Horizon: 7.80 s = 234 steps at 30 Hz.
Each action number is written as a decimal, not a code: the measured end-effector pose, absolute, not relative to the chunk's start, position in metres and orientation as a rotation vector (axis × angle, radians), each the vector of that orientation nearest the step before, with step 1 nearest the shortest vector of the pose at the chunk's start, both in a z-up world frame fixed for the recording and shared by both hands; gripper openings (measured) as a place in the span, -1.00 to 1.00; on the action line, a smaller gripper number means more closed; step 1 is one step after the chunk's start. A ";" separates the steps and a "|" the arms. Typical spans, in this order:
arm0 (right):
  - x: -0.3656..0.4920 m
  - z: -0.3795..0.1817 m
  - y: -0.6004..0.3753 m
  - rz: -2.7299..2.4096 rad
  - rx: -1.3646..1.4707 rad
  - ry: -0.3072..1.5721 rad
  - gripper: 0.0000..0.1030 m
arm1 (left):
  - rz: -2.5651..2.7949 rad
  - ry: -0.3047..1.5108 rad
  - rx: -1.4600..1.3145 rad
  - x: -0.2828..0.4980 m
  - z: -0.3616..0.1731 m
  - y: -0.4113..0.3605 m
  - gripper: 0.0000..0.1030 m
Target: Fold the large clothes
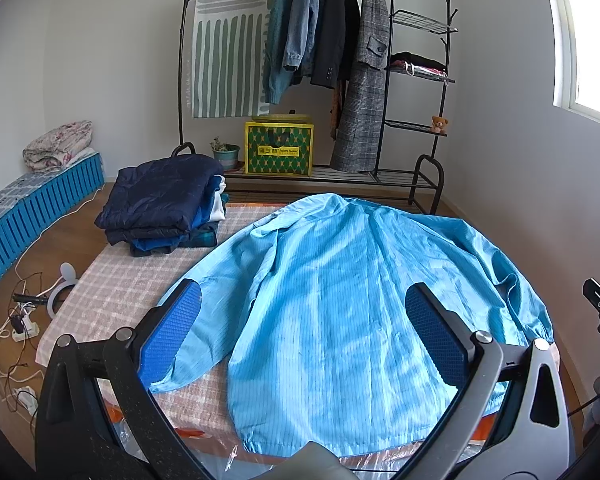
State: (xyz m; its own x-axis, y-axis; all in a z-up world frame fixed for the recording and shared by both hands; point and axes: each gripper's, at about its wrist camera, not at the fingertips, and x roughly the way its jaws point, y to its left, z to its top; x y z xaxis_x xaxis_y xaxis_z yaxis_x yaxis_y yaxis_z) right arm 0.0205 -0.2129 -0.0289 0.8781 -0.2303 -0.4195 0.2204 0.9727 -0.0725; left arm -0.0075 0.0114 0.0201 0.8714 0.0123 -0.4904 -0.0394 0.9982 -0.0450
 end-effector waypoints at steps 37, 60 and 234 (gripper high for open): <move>0.017 -0.027 -0.192 -0.195 -0.029 0.434 0.99 | 0.103 0.518 -0.060 -0.015 0.011 0.052 1.00; 0.071 -0.065 -0.128 0.110 0.056 0.567 0.62 | 0.171 0.875 -0.320 0.093 -0.153 0.285 0.56; 0.426 -0.263 0.223 0.543 -0.374 1.110 0.09 | -0.197 1.008 -0.582 0.055 -0.220 0.197 -0.27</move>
State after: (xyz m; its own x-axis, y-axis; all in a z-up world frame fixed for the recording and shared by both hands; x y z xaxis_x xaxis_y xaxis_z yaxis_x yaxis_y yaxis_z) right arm 0.4259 0.2232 -0.2625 0.3371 0.2236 -0.9145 -0.5844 0.8113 -0.0170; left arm 0.0545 0.1966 -0.2199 0.5311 -0.4153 -0.7386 -0.1059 0.8323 -0.5442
